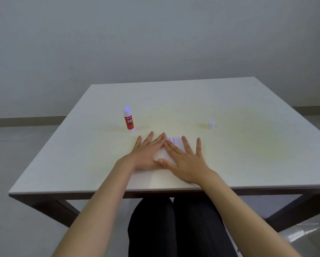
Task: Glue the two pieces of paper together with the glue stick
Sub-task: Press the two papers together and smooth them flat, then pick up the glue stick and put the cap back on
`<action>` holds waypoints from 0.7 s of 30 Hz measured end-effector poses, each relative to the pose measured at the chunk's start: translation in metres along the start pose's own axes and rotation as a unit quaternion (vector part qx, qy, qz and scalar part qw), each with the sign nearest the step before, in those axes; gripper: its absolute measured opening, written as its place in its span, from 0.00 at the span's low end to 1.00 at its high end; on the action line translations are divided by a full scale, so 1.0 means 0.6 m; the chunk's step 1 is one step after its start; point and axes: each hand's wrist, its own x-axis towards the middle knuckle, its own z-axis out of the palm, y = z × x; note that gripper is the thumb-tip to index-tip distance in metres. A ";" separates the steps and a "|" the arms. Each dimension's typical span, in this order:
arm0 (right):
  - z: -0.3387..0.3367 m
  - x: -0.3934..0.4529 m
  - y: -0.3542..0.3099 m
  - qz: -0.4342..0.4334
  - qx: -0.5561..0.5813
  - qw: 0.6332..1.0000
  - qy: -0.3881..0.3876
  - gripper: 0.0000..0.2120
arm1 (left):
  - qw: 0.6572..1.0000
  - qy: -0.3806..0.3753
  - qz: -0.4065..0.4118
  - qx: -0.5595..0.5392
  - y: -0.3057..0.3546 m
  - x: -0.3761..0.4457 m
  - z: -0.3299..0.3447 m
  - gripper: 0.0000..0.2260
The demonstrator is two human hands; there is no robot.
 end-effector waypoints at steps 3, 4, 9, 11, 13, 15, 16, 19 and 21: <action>0.005 -0.005 0.003 0.004 0.010 1.000 0.023 0.38 | 1.000 0.016 0.003 -0.018 -0.003 -0.002 0.008 0.43; 0.007 -0.007 0.003 0.000 0.005 0.999 0.035 0.38 | 1.000 0.024 0.006 -0.020 -0.004 -0.001 0.010 0.43; 0.004 -0.015 0.002 -0.001 0.074 0.990 0.124 0.36 | 0.985 0.096 -0.005 -0.146 -0.003 -0.002 0.007 0.38; 0.003 -0.019 0.004 0.015 0.139 0.977 0.159 0.34 | 0.909 0.243 -0.008 -0.339 -0.001 -0.016 0.006 0.29; 0.003 -0.020 0.006 0.027 0.176 0.968 0.175 0.34 | 0.802 0.454 -0.067 -0.381 0.000 -0.027 0.003 0.22; 0.001 -0.020 0.007 0.034 0.189 0.966 0.176 0.36 | 0.712 0.581 -0.159 -0.361 -0.006 -0.024 -0.014 0.23; 0.000 -0.020 0.006 0.035 0.195 0.965 0.173 0.37 | 0.686 0.599 -0.201 -0.360 -0.011 -0.018 -0.027 0.25; -0.002 -0.020 0.006 0.043 0.208 0.962 0.170 0.39 | 0.709 0.527 -0.275 -0.378 -0.035 0.004 -0.054 0.32; -0.002 -0.019 0.007 0.051 0.209 0.962 0.168 0.40 | 0.734 0.470 -0.278 -0.404 -0.049 0.017 -0.055 0.31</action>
